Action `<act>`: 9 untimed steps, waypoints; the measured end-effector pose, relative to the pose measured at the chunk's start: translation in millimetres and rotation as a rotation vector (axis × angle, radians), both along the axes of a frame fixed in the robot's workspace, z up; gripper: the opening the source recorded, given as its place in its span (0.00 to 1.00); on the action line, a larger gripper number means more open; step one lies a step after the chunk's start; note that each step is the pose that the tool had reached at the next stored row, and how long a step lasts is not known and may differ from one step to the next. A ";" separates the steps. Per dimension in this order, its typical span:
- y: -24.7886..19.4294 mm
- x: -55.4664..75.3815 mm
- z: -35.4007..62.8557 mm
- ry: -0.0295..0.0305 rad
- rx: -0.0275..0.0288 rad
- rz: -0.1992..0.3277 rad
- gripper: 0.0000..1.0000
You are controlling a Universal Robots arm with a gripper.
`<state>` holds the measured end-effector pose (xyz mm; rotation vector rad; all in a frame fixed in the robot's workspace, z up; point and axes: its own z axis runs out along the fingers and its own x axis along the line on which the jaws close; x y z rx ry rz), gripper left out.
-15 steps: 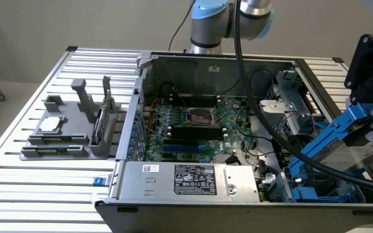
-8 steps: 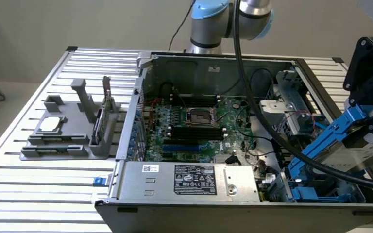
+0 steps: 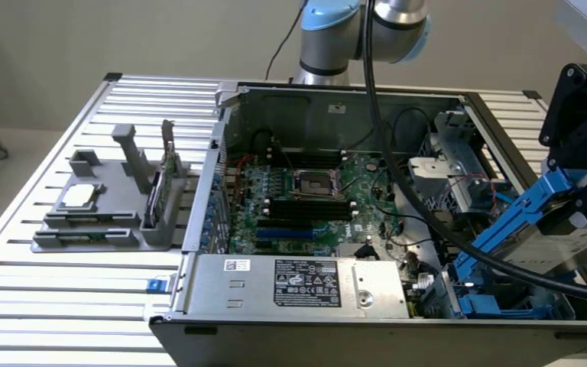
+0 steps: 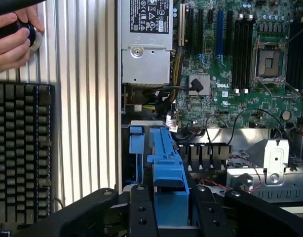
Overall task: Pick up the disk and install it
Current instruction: 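Insert the disk into the insertion slot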
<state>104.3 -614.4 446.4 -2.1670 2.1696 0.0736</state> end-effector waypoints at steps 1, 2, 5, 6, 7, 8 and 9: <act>0.0 0.0 -1.0 -0.0029 -0.0004 0.000 0.33; 0.0 0.0 -2.0 -0.0055 -0.0007 0.000 0.33; 0.1 0.1 -4.9 -0.0130 -0.0011 0.000 0.33; 0.1 -0.1 -5.6 -0.0136 -0.0011 0.000 0.33; 0.0 -0.6 -6.1 -0.0138 -0.0011 0.000 0.33; 0.1 -1.2 -6.4 -0.0140 -0.0012 0.000 0.33; 0.0 -1.8 -6.9 -0.0141 -0.0010 0.000 0.33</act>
